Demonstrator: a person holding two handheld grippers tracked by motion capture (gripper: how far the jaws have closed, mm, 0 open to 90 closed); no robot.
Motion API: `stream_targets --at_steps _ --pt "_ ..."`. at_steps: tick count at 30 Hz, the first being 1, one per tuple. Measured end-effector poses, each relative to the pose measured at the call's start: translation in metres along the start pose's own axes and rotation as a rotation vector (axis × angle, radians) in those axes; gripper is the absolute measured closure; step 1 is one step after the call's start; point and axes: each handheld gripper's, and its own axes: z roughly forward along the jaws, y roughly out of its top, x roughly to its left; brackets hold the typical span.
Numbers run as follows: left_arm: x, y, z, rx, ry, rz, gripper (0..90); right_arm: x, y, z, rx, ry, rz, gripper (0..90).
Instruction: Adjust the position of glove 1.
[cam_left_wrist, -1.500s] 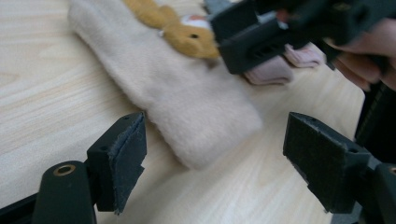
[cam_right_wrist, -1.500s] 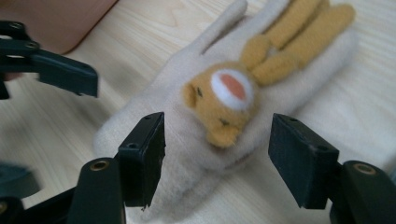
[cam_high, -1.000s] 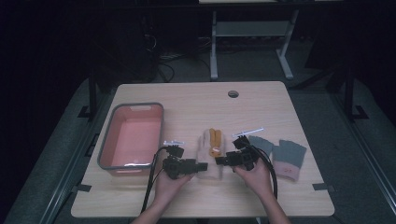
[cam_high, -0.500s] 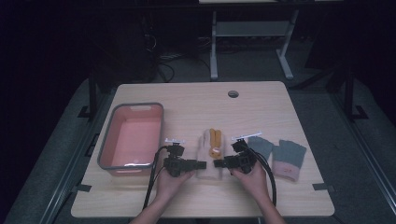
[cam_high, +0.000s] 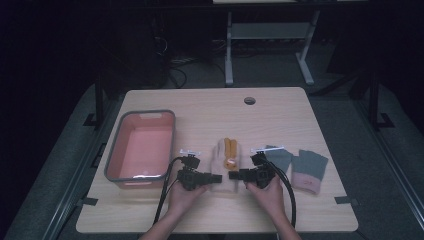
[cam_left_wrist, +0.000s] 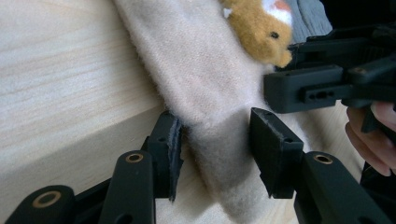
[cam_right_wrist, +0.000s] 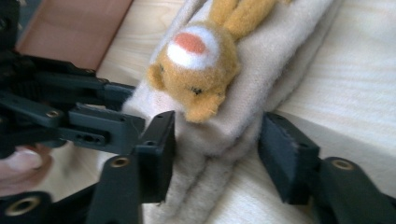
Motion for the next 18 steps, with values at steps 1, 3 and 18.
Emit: stream_targets --at_steps 1,3,18 --pt "0.0006 0.0002 0.0012 0.003 -0.011 -0.005 56.5 -0.0019 -0.0012 0.0004 -0.004 0.023 0.031 51.8" --pt "0.0006 0.0000 0.0027 0.004 -0.019 -0.005 57.7 -0.0034 -0.0024 0.0016 -0.012 0.038 0.050 55.8" --pt "-0.0005 0.0000 0.0065 -0.006 -0.036 0.010 62.7 -0.0011 -0.0056 0.0062 -0.026 0.039 0.081 64.5"
